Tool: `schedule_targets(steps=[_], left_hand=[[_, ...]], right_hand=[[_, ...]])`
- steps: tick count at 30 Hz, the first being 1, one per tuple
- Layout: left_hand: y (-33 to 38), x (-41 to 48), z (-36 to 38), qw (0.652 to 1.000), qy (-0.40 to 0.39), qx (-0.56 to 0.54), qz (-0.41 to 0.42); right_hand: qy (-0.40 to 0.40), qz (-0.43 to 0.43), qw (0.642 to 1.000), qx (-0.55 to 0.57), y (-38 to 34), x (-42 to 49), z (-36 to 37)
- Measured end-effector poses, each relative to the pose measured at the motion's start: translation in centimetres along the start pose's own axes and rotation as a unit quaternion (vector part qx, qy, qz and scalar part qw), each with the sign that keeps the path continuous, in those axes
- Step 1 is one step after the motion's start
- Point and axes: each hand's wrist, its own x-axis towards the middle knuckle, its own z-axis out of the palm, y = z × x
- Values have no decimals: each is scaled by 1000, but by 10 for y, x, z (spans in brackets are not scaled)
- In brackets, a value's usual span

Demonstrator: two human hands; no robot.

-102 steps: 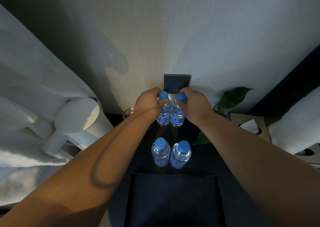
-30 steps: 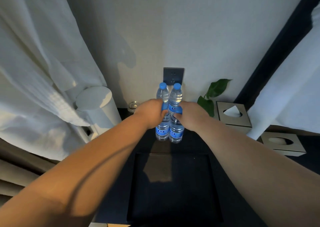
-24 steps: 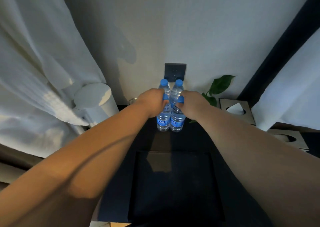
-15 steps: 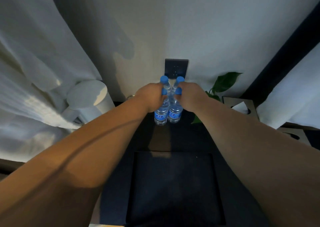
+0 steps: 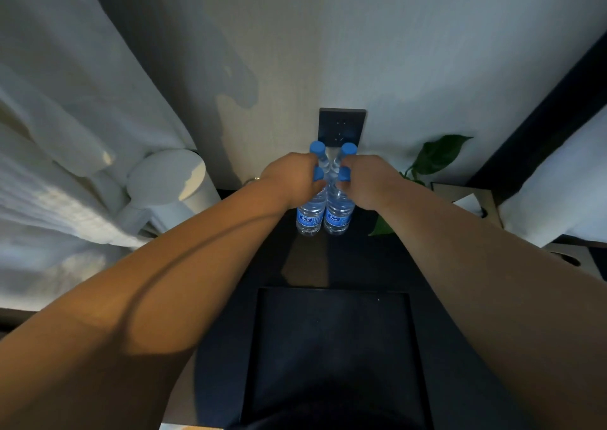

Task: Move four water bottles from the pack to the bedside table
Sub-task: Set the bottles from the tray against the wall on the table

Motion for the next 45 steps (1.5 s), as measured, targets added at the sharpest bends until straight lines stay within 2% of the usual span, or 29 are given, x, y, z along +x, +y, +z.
schedule_targets(steps=[9, 14, 24, 30, 34, 45], left_hand=[[6, 3, -3, 1000, -8, 20, 4], [5, 5, -2, 999, -14, 31, 2], [5, 6, -5, 997, -42, 59, 33], [8, 4, -6, 999, -13, 31, -33], [15, 7, -5, 996, -17, 50, -70], [10, 4, -7, 998, -9, 61, 8]], right_hand=[[-1, 18, 1000, -5, -3, -3, 1], [-19, 18, 998, -55, -11, -5, -5], [-31, 34, 997, -66, -15, -8, -9], [-27, 26, 997, -69, -15, -7, -8], [-34, 25, 997, -66, -12, -4, -7], [-32, 24, 998, -58, -9, -2, -4]])
